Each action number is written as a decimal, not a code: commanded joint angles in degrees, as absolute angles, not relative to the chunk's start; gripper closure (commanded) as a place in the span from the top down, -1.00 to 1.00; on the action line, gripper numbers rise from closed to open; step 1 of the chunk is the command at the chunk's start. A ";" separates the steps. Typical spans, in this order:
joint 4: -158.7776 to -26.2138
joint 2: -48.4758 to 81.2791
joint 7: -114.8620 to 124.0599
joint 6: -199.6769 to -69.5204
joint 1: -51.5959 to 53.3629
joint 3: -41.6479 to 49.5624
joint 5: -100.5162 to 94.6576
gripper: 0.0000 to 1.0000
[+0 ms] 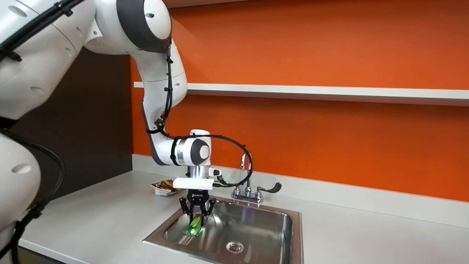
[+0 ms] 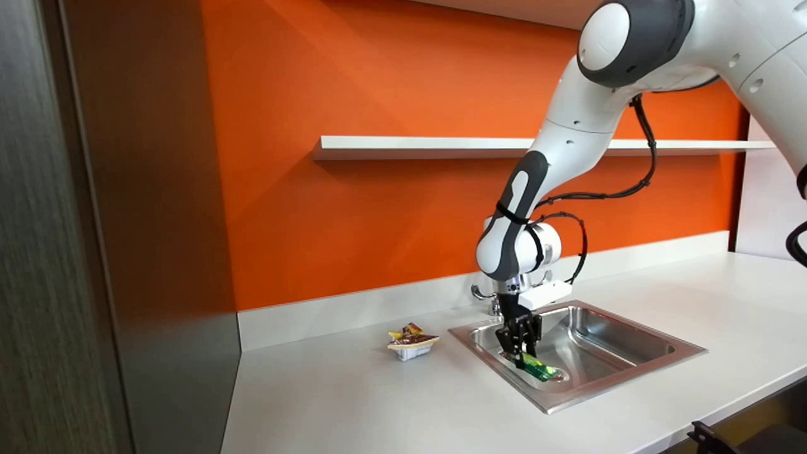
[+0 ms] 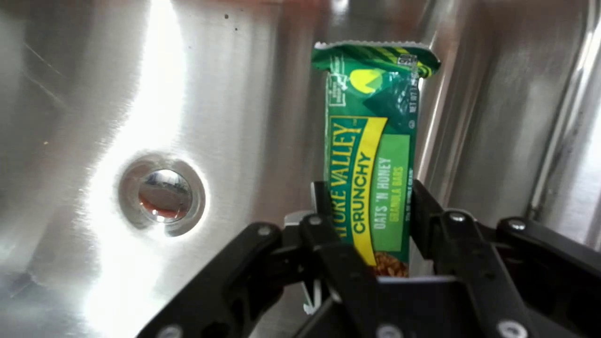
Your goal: Remove the packet from the sink
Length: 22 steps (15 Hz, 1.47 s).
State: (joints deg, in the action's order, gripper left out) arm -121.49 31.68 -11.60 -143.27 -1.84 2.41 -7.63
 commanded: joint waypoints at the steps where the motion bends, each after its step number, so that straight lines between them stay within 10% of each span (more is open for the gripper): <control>1: -125.93 25.60 -9.52 -140.66 -1.00 1.98 -8.20 -0.65; 22: -128.25 19.00 -3.89 -132.39 9.94 -3.50 -17.88 -0.65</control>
State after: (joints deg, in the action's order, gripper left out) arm -130.53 17.21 -4.49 -134.04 9.04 -2.05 -15.89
